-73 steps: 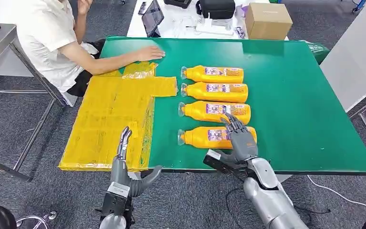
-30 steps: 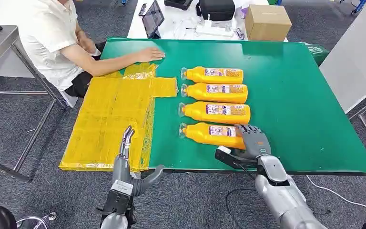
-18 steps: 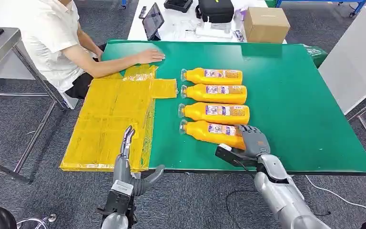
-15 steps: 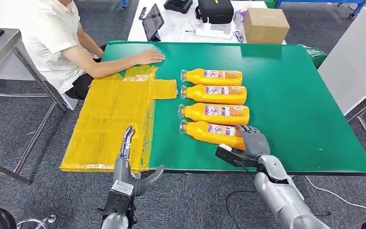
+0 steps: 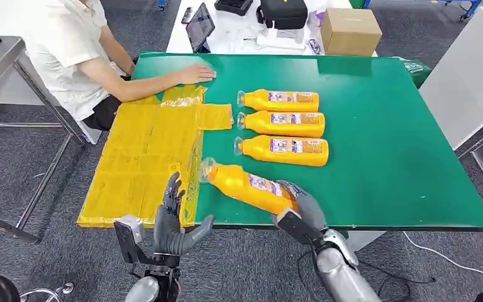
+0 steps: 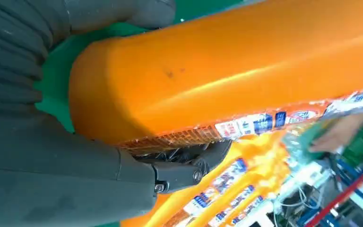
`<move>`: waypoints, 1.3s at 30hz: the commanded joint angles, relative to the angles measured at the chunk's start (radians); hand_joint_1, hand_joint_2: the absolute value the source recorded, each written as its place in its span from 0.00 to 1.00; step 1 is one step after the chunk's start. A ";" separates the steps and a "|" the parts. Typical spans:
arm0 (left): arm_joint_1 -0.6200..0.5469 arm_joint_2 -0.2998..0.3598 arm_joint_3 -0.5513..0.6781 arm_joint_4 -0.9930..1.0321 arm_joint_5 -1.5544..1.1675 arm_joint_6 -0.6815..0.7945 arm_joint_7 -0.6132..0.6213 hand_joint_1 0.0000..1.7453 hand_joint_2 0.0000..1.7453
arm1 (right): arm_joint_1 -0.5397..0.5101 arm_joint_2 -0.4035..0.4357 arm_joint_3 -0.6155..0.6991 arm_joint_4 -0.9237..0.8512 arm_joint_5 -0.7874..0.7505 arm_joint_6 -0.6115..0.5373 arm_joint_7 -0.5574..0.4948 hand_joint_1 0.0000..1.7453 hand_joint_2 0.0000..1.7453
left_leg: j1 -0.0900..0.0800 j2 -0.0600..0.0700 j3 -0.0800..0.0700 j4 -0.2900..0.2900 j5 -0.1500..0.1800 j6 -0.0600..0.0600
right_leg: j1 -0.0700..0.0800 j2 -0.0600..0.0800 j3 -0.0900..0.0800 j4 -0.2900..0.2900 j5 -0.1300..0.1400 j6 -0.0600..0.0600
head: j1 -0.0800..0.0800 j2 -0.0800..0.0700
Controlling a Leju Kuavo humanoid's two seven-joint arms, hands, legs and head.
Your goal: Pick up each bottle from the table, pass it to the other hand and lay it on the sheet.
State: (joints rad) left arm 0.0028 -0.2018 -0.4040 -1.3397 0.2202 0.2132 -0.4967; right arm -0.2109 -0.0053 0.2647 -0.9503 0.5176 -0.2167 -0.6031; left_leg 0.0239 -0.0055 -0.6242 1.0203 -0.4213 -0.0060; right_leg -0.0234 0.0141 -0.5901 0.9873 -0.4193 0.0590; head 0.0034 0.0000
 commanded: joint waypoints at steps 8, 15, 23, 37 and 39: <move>0.006 0.032 0.006 -0.020 0.324 -0.217 0.077 0.00 1.00 | 0.013 0.086 0.015 -0.071 -0.203 0.049 -0.027 1.00 1.00 | 0.000 0.000 0.001 -0.001 -0.002 0.002 | 0.001 -0.001 0.000 -0.001 -0.002 -0.003 | 0.000 0.000; -0.036 0.038 -0.013 0.025 0.440 -0.350 0.166 0.00 1.00 | -0.027 0.138 0.192 0.020 -0.136 0.055 -0.084 1.00 1.00 | 0.000 0.001 -0.003 -0.001 -0.001 0.001 | 0.001 0.001 -0.003 -0.001 -0.001 -0.002 | 0.000 0.000; -0.070 0.031 -0.007 0.066 0.455 -0.332 0.168 0.00 1.00 | -0.014 0.157 0.328 -0.009 -0.095 0.032 -0.078 1.00 1.00 | 0.000 0.000 -0.002 -0.001 -0.001 0.002 | 0.001 -0.001 -0.002 -0.001 -0.001 -0.003 | 0.000 0.000; -0.099 0.020 -0.023 0.050 0.349 -0.217 0.078 0.97 1.00 | -0.021 0.171 0.392 0.022 -0.180 0.050 -0.056 1.00 1.00 | 0.000 -0.002 -0.005 -0.001 0.000 0.001 | 0.000 -0.003 -0.004 0.000 -0.002 -0.002 | 0.000 0.000; -0.099 0.020 -0.023 0.050 0.349 -0.217 0.078 0.97 1.00 | -0.021 0.171 0.392 0.022 -0.180 0.050 -0.056 1.00 1.00 | 0.000 -0.003 -0.004 0.000 -0.001 0.002 | 0.001 -0.003 -0.003 -0.001 -0.002 -0.003 | 0.000 0.000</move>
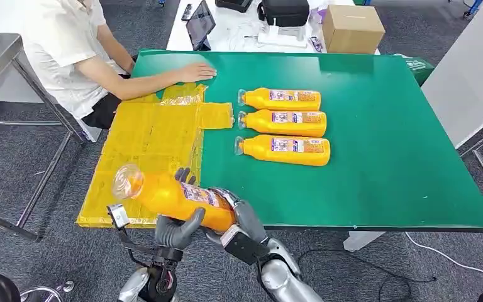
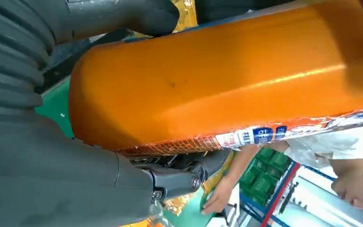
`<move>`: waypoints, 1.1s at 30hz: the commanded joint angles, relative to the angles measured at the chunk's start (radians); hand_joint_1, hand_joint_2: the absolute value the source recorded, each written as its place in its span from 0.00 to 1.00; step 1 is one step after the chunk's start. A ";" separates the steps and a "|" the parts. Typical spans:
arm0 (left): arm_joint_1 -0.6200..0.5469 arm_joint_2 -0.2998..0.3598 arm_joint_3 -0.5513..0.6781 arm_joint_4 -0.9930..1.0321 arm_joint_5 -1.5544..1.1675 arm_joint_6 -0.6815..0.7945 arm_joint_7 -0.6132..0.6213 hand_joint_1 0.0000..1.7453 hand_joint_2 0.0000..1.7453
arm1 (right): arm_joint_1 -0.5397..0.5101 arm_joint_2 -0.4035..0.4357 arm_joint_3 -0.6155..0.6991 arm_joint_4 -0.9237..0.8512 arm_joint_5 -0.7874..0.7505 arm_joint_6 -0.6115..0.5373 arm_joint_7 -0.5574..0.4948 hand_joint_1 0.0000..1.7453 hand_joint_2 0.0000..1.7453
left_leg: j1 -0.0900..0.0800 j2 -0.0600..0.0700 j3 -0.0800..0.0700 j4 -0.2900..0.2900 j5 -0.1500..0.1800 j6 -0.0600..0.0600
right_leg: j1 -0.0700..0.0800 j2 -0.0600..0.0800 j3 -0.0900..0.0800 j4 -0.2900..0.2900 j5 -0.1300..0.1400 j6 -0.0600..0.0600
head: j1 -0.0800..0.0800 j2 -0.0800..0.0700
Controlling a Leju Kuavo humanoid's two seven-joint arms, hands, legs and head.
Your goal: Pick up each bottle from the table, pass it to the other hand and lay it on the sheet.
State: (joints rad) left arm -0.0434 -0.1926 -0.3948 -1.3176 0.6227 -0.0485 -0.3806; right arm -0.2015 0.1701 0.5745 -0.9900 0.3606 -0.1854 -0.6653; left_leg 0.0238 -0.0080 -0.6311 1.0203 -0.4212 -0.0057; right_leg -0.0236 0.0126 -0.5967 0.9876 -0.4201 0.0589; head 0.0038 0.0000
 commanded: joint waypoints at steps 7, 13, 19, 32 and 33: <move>-0.037 0.013 -0.016 -0.022 -0.064 0.035 -0.074 1.00 1.00 | -0.036 -0.004 0.089 0.088 -0.043 0.048 0.026 1.00 1.00 | 0.000 0.000 0.004 -0.001 -0.001 0.002 | 0.001 -0.002 0.004 -0.001 -0.001 -0.003 | 0.000 0.000; -0.005 0.004 0.014 -0.086 -0.004 -0.069 -0.061 1.00 1.00 | -0.031 -0.014 0.094 0.119 -0.076 0.129 0.016 0.00 1.00 | 0.001 0.000 0.004 -0.001 -0.001 0.002 | 0.001 -0.002 0.004 -0.001 -0.001 -0.003 | 0.000 0.000; -0.003 0.011 0.072 -0.083 0.033 -0.078 -0.051 1.00 1.00 | -0.012 -0.017 0.078 0.103 -0.071 0.100 0.003 0.00 0.00 | 0.000 0.000 0.002 -0.001 -0.001 0.001 | 0.001 -0.001 0.002 -0.001 -0.001 -0.002 | 0.000 0.000; -0.151 0.140 0.173 0.081 -0.864 0.587 -0.126 1.00 1.00 | 0.152 -0.085 0.100 -0.528 -0.219 -0.376 -0.033 0.00 0.00 | 0.000 -0.001 0.000 0.000 0.000 0.001 | 0.000 -0.002 -0.001 0.001 -0.001 -0.003 | 0.000 0.000; -0.168 0.163 0.165 0.086 -0.959 0.615 -0.095 1.00 1.00 | 0.167 -0.072 0.071 -0.566 -0.232 -0.406 -0.033 0.00 0.00 | 0.000 0.000 0.004 0.000 -0.002 0.002 | 0.002 -0.003 0.004 0.001 -0.003 -0.005 | 0.000 0.000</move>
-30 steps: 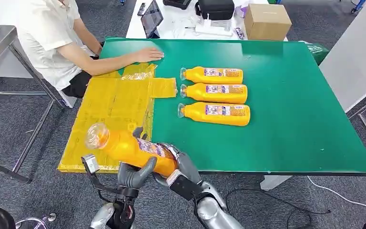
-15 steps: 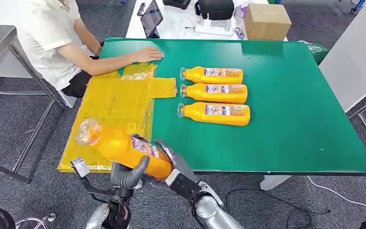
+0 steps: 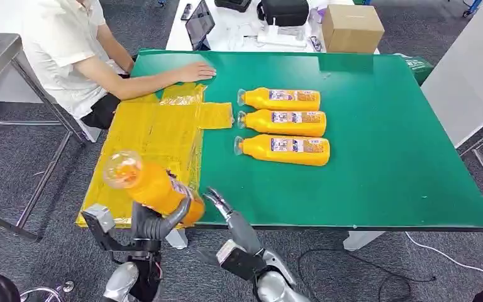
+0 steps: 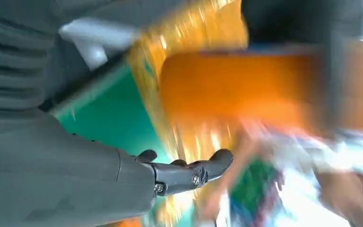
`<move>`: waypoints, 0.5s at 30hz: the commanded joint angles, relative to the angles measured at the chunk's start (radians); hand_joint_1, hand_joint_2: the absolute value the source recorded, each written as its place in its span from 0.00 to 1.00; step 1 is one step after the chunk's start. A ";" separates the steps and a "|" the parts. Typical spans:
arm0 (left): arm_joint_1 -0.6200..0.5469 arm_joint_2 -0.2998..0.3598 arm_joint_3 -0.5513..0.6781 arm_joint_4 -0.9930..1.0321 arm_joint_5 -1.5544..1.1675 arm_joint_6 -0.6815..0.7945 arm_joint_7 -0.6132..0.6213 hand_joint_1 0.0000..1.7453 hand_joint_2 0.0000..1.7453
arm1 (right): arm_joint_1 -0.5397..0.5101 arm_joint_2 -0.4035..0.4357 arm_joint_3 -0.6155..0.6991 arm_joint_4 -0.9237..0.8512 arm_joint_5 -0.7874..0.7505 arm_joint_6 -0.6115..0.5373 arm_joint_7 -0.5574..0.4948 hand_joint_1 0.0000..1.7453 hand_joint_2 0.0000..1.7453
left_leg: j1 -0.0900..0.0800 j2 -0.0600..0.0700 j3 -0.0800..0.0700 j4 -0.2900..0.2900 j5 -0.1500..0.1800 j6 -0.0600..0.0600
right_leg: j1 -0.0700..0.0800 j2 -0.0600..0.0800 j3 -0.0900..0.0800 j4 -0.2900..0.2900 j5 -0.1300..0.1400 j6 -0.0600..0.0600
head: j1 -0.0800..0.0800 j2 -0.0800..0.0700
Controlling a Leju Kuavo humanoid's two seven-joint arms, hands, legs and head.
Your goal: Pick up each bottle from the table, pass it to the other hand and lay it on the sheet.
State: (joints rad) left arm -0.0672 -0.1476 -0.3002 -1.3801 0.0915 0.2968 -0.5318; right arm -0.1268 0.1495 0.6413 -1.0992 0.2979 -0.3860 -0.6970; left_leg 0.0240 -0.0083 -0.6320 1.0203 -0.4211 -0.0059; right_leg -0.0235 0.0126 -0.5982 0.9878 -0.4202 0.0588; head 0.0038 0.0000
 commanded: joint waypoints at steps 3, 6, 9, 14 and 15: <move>-0.158 0.122 0.072 0.150 -0.492 0.287 0.084 1.00 1.00 | 0.100 -0.041 -0.021 -0.471 -0.184 -0.201 -0.001 0.00 0.00 | 0.000 -0.001 0.002 0.000 0.000 0.001 | 0.001 -0.003 0.002 0.001 -0.001 -0.003 | 0.000 0.000; -0.246 0.147 0.062 0.254 -0.736 0.342 0.217 1.00 1.00 | 0.102 -0.010 -0.072 -0.462 -0.218 -0.180 -0.001 0.00 0.00 | 0.000 -0.001 0.001 -0.001 0.000 0.001 | 0.000 -0.002 0.002 0.000 -0.001 -0.002 | 0.000 0.000; -0.324 0.164 0.072 0.373 -0.811 0.322 0.279 1.00 1.00 | 0.096 0.002 -0.081 -0.441 -0.210 -0.156 -0.001 0.00 0.00 | 0.000 -0.004 0.002 -0.001 0.001 0.001 | 0.000 -0.005 0.003 0.000 -0.001 -0.002 | 0.000 0.000; -0.559 0.189 0.051 0.802 -0.971 0.132 0.376 1.00 1.00 | 0.087 0.029 -0.098 -0.401 -0.228 -0.067 -0.001 0.00 0.00 | 0.001 -0.003 0.004 -0.002 0.002 0.001 | 0.002 -0.006 0.005 -0.001 0.000 -0.004 | 0.000 0.000; -0.580 0.174 0.076 0.853 -0.948 0.122 0.367 1.00 1.00 | 0.084 0.033 -0.099 -0.389 -0.226 -0.058 -0.001 0.00 0.00 | 0.000 -0.004 0.004 -0.002 0.002 0.000 | 0.001 -0.007 0.005 -0.001 0.000 -0.003 | 0.000 0.000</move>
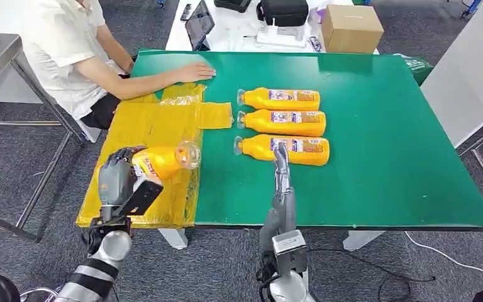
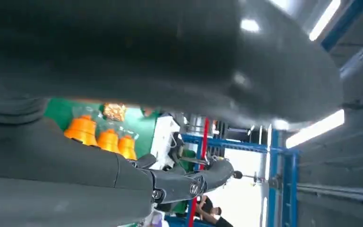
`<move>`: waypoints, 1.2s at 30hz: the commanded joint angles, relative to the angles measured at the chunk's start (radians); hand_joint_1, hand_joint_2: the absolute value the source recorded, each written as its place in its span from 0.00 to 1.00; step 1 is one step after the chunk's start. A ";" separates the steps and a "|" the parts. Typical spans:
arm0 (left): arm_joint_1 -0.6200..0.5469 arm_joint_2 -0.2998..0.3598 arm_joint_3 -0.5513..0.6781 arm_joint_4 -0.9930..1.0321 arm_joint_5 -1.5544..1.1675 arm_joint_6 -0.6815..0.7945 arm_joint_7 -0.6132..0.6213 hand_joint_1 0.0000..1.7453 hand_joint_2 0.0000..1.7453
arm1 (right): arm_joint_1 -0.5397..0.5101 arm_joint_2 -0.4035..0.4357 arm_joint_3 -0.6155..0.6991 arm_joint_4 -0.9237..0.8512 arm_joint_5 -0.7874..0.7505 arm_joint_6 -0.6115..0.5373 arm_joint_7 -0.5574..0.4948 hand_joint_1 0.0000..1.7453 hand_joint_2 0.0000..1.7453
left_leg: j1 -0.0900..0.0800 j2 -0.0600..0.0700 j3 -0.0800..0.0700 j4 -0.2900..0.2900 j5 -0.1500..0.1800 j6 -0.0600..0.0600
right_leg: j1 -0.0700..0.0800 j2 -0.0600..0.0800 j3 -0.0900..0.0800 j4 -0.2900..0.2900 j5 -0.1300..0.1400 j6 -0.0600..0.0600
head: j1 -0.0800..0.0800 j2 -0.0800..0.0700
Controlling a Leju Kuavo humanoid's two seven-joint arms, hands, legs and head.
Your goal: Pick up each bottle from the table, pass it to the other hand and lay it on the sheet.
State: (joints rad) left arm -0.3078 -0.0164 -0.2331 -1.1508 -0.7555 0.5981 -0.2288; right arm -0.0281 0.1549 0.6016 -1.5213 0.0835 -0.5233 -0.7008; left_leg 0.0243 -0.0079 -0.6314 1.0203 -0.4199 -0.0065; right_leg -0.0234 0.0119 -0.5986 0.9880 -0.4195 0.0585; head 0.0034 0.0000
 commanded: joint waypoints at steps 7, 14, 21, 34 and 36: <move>-0.356 0.038 0.000 0.664 -0.109 -0.210 0.060 1.00 1.00 | -0.016 0.030 -0.060 0.041 -0.015 0.087 0.003 0.00 0.00 | 0.000 -0.001 0.002 -0.001 0.001 0.000 | 0.000 -0.002 0.003 0.000 0.000 -0.002 | 0.001 0.000; -0.378 0.014 0.048 0.754 -0.047 -0.343 0.079 0.44 1.00 | -0.025 0.034 -0.078 0.090 -0.019 0.120 0.003 0.00 0.00 | 0.000 0.001 0.004 -0.002 0.001 0.000 | 0.001 -0.001 0.006 -0.001 0.000 -0.002 | 0.000 0.000; -0.356 0.015 0.058 0.731 -0.001 -0.463 0.000 0.00 1.00 | -0.011 0.040 -0.100 0.109 -0.033 0.160 0.003 0.00 0.00 | 0.000 0.002 0.007 -0.002 0.001 0.000 | 0.000 0.001 0.007 -0.001 0.000 -0.002 | 0.000 0.000; -0.300 0.024 -0.024 0.596 -0.005 -0.594 -0.044 0.00 1.00 | -0.005 0.034 -0.108 0.117 -0.018 0.152 0.003 0.00 0.00 | 0.000 -0.004 0.008 -0.002 0.001 0.000 | 0.000 -0.004 0.010 -0.001 0.000 -0.002 | 0.000 0.000; -0.269 0.023 -0.041 0.534 0.007 -0.585 -0.058 0.00 1.00 | -0.004 0.030 -0.108 0.115 -0.012 0.141 0.003 0.00 0.00 | 0.000 -0.004 0.008 -0.003 0.001 0.001 | 0.000 -0.004 0.011 -0.002 -0.001 -0.002 | 0.000 0.000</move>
State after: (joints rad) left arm -0.6567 0.0069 -0.2056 -0.5406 -0.7580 0.0484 -0.2697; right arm -0.0172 0.1995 0.5211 -1.4630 0.0694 -0.3685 -0.7008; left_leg 0.0243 -0.0141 -0.6277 1.0202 -0.4182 -0.0076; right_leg -0.0234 0.0074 -0.5916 0.9887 -0.4200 0.0585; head 0.0038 0.0000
